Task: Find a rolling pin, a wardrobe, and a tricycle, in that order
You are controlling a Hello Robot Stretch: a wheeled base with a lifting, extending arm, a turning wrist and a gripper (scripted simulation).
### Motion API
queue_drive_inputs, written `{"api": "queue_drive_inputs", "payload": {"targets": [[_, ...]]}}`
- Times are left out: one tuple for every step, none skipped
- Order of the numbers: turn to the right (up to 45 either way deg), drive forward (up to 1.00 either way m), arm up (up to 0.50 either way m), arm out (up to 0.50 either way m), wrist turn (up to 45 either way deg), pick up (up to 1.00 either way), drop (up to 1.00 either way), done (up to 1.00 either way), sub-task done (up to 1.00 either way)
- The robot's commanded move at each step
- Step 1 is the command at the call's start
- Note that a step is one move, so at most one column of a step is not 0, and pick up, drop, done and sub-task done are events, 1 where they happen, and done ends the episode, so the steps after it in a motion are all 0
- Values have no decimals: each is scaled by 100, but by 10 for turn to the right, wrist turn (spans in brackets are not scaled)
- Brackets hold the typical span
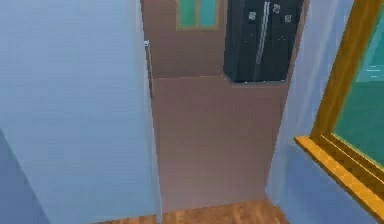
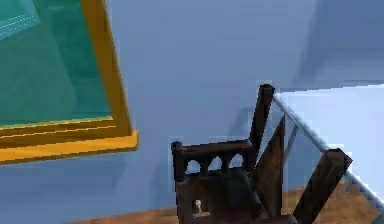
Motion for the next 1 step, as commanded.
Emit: {"api": "queue_drive_inputs", "payload": {"targets": [[0,95,0,0,0,0,0,0,0]]}}
